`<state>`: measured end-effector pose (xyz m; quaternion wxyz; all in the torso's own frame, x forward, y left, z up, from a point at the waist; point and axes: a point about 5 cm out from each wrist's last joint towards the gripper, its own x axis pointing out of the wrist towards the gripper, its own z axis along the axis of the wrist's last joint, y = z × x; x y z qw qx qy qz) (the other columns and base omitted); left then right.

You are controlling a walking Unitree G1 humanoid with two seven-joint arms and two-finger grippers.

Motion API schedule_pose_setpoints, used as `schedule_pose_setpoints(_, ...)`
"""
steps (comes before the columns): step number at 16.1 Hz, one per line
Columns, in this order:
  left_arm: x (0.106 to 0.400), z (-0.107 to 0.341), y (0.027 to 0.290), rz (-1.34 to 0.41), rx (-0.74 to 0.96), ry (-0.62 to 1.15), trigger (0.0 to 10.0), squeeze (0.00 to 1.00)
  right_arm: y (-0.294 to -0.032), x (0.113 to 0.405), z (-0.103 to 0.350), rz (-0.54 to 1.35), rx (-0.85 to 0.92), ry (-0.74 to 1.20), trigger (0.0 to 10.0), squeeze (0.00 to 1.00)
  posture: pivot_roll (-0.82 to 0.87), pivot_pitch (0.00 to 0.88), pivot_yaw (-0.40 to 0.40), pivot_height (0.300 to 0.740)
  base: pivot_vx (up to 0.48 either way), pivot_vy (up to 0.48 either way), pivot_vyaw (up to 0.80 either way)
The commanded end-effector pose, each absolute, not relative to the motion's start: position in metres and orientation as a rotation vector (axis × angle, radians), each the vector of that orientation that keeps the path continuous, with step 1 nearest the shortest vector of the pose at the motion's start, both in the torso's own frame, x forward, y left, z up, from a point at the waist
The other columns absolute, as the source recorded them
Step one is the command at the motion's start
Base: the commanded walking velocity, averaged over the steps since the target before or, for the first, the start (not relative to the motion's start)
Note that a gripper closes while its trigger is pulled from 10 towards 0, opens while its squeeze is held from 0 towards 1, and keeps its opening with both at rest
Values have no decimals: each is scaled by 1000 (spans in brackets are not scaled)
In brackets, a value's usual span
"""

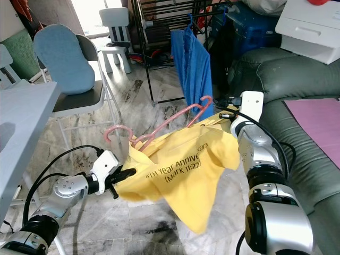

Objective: Hang hanger

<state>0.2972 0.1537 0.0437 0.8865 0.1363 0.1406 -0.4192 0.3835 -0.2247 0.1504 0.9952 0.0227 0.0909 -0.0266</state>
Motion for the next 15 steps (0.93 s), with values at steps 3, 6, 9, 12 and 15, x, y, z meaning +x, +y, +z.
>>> schedule_pose_setpoints(3,285,35,169,-930,322,337,627,0,-242,388,179,-115,45,72,0,0,-230,0,83,740,0,0,0)
schedule_pose_setpoints(6,280,34,170,-1028,390,364,0,0,-238,393,188,-104,41,58,0,0,-232,0,85,740,0,0,0)
schedule_pose_setpoints(9,281,25,172,-1013,465,425,0,0,-227,397,195,-81,45,41,0,0,-236,0,89,740,0,0,0)
schedule_pose_setpoints(12,289,16,181,-841,534,547,0,0,-214,400,200,-36,7,21,0,0,-236,0,90,740,0,0,0)
schedule_pose_setpoints(15,302,17,188,-616,461,584,0,0,-209,401,200,-17,-25,16,0,0,-238,0,89,740,0,0,0)
